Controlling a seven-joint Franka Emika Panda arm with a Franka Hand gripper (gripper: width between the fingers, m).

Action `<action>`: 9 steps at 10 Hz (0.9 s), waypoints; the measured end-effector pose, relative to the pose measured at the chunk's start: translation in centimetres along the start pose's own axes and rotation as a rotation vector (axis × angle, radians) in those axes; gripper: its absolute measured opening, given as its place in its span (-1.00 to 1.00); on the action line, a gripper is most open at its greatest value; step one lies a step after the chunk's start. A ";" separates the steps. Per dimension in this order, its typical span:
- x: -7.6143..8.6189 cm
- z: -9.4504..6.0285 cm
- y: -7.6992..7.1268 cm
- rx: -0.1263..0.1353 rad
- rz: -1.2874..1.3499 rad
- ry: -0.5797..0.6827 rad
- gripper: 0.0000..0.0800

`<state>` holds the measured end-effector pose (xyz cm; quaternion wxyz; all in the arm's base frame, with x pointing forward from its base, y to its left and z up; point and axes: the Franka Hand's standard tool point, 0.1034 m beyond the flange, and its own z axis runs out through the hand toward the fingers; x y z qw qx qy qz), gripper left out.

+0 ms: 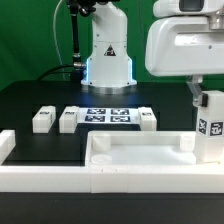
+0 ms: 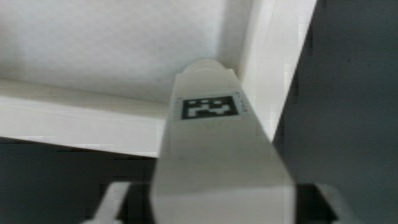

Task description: Assemble desk

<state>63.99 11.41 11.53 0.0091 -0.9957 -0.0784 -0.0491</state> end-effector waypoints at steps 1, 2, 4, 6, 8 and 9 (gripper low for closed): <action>0.0 0.0 0.0 0.000 0.017 0.000 -0.28; 0.0 0.0 0.0 0.001 0.043 -0.001 -0.28; -0.1 0.0 0.1 0.003 0.290 -0.002 -0.28; -0.1 0.1 0.4 0.014 0.534 -0.006 -0.28; -0.1 0.1 0.4 0.014 0.639 -0.007 -0.28; -0.1 0.1 0.5 0.014 0.703 -0.007 -0.28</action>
Offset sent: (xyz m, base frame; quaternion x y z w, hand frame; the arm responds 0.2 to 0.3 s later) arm -0.0146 0.0151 0.0000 0.0362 -0.0325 0.3102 0.9494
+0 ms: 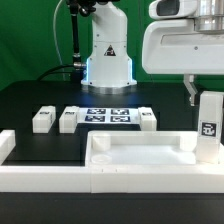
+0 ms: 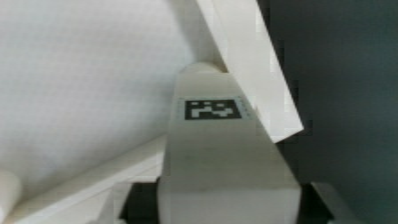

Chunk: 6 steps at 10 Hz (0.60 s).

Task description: Assemble desk

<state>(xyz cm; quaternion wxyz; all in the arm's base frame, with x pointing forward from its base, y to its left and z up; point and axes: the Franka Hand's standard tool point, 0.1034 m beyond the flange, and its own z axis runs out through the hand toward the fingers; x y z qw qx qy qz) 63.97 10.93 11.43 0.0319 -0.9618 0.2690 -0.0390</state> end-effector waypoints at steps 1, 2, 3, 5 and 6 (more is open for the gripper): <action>0.0 0.0 0.0 0.000 0.056 0.000 -0.28; 0.0 0.0 0.0 0.000 0.098 0.000 -0.28; 0.0 0.0 0.1 0.001 0.179 -0.001 -0.28; -0.2 0.1 0.3 0.023 0.410 -0.006 -0.28; -0.3 0.1 0.4 0.036 0.555 -0.019 -0.28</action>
Offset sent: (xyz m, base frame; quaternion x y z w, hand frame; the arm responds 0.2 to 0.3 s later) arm -0.0147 -0.0008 0.0000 0.0132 0.0118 0.3195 0.9474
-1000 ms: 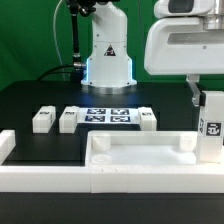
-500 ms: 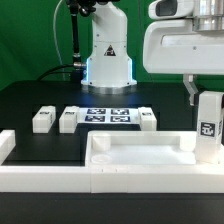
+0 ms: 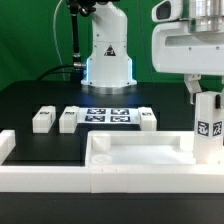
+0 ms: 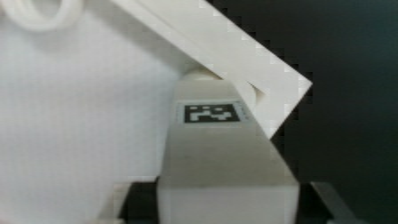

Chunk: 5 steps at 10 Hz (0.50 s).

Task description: Assemble desk

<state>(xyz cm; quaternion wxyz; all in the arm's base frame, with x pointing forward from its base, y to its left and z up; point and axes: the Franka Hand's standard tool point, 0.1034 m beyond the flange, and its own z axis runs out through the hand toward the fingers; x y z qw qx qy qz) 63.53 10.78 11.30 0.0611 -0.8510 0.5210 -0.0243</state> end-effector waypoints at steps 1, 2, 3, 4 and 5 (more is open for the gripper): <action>0.0 0.0 0.1 0.009 0.089 -0.009 -0.28; -0.2 0.0 0.1 0.017 0.251 -0.028 -0.28; -0.4 0.1 0.0 0.020 0.370 -0.039 -0.28; -0.5 0.1 -0.2 0.022 0.451 -0.044 -0.28; -0.5 0.1 -0.2 0.022 0.454 -0.044 -0.28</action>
Offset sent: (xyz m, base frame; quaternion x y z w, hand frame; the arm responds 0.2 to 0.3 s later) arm -0.0026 0.0010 -0.0084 -0.0252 0.0047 0.2985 0.9541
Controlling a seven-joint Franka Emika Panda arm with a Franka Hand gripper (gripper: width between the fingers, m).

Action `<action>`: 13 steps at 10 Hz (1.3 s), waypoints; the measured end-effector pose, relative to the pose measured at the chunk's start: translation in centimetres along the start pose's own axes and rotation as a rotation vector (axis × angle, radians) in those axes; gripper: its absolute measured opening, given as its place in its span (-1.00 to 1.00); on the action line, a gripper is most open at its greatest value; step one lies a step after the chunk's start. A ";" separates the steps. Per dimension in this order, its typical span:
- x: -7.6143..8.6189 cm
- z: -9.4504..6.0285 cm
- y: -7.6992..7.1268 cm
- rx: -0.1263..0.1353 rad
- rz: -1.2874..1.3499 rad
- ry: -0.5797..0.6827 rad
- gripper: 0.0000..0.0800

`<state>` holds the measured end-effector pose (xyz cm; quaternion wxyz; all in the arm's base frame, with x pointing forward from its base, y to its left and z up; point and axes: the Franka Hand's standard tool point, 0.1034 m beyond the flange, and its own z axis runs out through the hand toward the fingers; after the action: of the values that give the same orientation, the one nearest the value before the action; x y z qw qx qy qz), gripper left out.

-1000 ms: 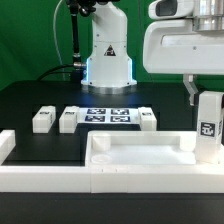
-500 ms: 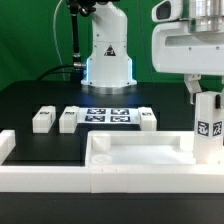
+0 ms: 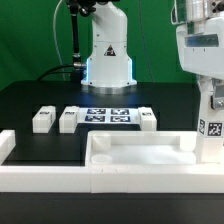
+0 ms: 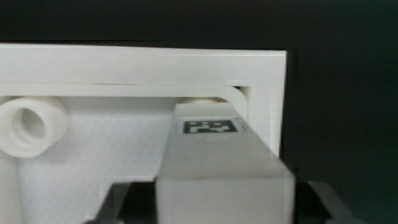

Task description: Assemble desk

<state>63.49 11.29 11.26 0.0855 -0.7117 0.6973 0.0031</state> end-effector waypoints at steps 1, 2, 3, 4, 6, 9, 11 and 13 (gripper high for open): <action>0.0 0.0 0.0 0.000 -0.024 0.000 -0.25; 0.0 0.1 0.1 -0.005 -0.081 0.001 -0.25; 0.0 0.3 -0.1 -0.011 -0.179 0.002 0.23; 0.0 0.3 -0.1 -0.009 -0.268 0.000 0.23; 0.0 0.3 -0.1 -0.009 -0.429 0.000 0.61; 0.0 0.3 -0.1 -0.013 -0.680 0.002 0.62; -0.1 0.2 -0.5 -0.063 -0.996 0.030 0.62; -0.6 0.1 -0.7 -0.094 -1.146 0.029 0.62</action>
Offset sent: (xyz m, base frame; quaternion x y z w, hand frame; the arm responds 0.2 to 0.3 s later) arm 0.0118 -0.0029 -0.0009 0.0064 0.0339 -0.2900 0.9564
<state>64.21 11.88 11.33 0.0322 -0.9789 0.2007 -0.0225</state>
